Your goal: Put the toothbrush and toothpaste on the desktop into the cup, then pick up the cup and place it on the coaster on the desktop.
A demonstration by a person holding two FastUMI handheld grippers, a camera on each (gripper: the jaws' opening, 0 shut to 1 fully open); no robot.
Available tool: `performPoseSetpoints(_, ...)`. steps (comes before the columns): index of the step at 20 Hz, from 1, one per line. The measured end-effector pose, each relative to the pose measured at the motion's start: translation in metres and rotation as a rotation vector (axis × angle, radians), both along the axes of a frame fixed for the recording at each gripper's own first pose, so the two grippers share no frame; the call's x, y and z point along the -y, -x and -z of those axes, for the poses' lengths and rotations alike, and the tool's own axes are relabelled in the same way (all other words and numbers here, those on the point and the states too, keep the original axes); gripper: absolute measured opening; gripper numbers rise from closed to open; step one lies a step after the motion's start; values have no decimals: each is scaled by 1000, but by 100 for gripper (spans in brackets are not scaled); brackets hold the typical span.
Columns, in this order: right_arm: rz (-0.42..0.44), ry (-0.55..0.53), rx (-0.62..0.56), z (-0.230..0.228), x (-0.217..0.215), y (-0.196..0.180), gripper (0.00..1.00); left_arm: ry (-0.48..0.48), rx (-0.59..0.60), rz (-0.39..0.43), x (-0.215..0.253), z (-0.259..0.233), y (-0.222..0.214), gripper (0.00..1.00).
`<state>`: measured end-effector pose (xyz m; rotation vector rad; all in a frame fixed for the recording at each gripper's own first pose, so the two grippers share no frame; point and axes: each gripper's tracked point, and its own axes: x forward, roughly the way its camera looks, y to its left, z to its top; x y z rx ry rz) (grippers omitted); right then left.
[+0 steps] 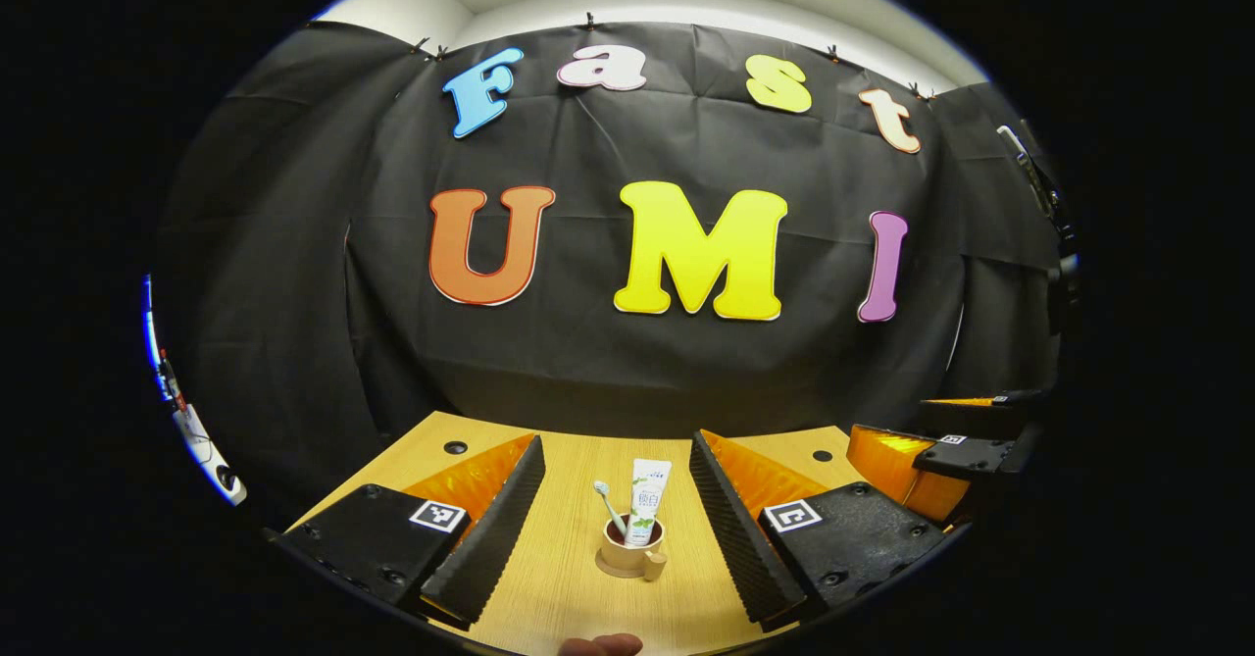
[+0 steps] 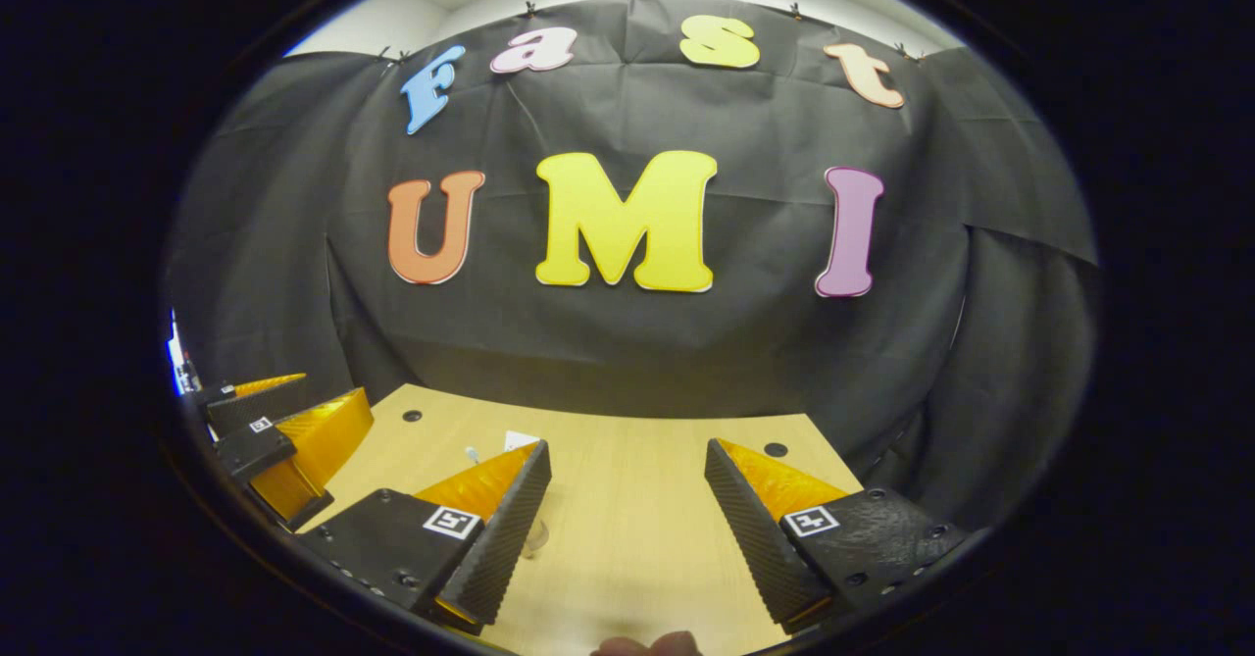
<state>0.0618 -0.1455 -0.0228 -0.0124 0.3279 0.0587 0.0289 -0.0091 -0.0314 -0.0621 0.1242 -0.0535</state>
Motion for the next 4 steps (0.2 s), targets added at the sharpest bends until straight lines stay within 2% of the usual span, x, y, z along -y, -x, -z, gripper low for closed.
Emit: performPoseSetpoints(4, -3, 0, 3, 0, -4, 1, 96, -7, 6, -2, -2, -3, 1, 94)
